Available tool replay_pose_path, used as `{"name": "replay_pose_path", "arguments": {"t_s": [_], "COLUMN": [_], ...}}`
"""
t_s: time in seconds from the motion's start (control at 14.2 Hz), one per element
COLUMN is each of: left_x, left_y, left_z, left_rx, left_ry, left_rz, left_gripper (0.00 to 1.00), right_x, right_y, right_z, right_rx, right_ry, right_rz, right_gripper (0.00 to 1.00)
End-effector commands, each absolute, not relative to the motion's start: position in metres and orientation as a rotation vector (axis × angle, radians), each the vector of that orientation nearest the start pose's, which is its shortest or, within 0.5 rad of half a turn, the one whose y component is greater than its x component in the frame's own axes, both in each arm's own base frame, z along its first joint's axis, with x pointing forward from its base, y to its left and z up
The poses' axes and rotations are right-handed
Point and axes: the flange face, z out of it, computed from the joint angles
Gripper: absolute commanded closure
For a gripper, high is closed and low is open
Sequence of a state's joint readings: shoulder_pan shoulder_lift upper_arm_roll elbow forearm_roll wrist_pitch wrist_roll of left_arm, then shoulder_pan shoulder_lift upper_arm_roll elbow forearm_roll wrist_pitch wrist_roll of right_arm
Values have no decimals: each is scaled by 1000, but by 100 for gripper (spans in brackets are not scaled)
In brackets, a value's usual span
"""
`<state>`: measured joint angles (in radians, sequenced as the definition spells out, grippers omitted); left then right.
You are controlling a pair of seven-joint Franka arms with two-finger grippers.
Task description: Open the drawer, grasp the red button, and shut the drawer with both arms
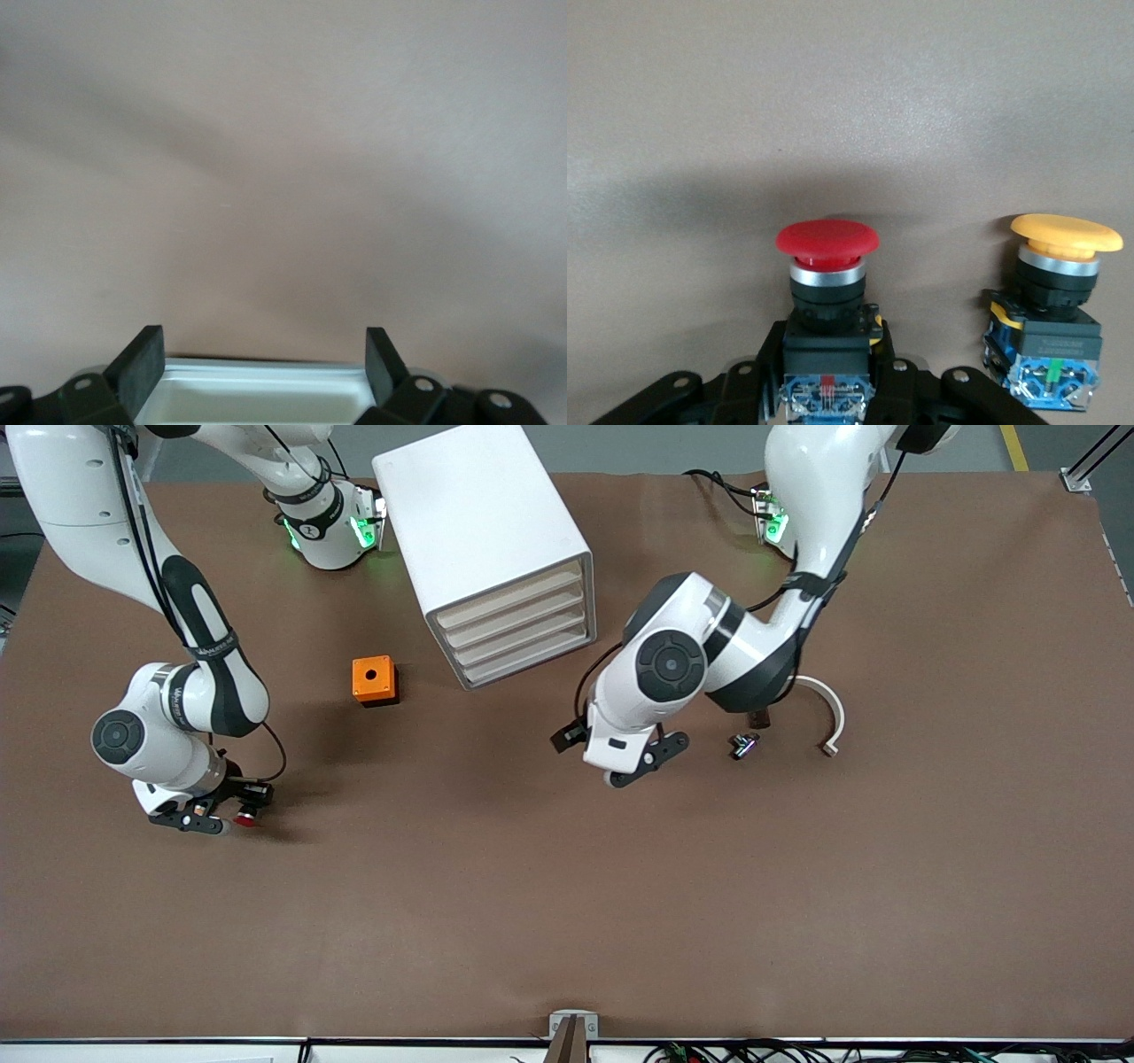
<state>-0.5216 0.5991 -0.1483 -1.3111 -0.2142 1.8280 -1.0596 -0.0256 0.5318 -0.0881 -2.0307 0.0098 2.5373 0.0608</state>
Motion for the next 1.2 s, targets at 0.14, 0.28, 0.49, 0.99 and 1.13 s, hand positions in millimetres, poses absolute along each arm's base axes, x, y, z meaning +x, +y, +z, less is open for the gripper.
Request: {"name": "replay_pose_path", "arguments": {"t_s": [0.14, 0.28, 0.49, 0.99, 1.13], "left_x": [582, 599, 602, 600, 594], "left_y": [-348, -299, -236, -151, -123], "left_z": [456, 489, 522, 527, 528], "left_rx": [-3148, -3193, -3190, -3112, -3117], "left_ry": [-498, -437, -377, -332, -271], "left_rz": [253, 174, 158, 139, 140], "left_gripper": [0, 0, 0, 0, 0], "right_x": [598, 598, 600, 604, 611], "right_y": [-72, -80, -82, -72, -70], "right_z": [177, 178, 180, 188, 201], "right_rx": [-3159, -3155, -3149, -3147, -3143], "right_ry": [256, 281, 297, 289, 281], "right_rz": [31, 29, 22, 35, 86], "right_gripper": [100, 56, 0, 0, 0]}}
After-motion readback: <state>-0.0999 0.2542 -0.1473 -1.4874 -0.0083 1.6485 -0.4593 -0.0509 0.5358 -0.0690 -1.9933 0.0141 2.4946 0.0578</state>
